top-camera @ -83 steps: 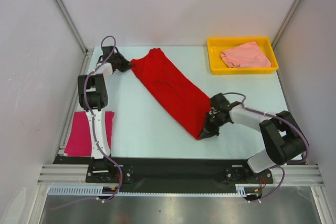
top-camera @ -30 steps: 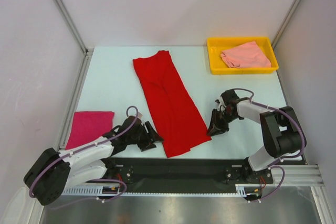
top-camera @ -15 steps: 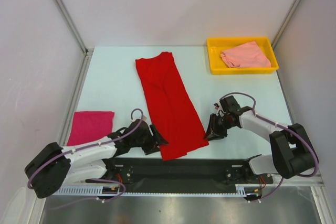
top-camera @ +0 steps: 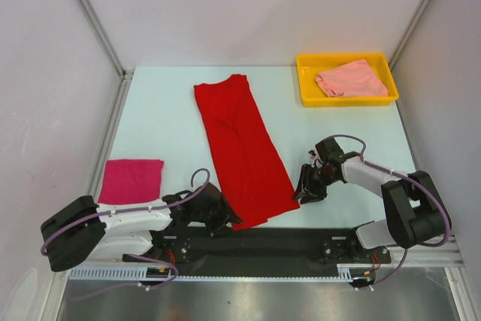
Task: Fold and stack the t-shirts
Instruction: Fold the tshirt
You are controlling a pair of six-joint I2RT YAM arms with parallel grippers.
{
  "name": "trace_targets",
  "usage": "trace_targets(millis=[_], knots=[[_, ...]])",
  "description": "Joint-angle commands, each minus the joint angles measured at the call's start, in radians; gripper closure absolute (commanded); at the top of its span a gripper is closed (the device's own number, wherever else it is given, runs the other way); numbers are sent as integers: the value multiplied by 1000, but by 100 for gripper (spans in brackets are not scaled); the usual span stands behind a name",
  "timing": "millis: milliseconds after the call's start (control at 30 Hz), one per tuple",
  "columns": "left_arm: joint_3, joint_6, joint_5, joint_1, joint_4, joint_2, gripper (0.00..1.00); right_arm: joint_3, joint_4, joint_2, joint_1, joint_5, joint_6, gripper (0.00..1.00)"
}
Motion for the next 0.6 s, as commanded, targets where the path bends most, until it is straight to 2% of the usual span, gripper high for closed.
trace_targets(millis=[0, 200, 567], knots=[[-23, -51, -41, -8, -55, 7, 44, -8, 7, 27, -6, 2, -4, 58], [-68, -104, -89, -8, -87, -69, 47, -12, 21, 40, -6, -11, -10, 52], [-91, -116, -104, -6, -7, -74, 49, -21, 30, 44, -3, -28, -13, 53]])
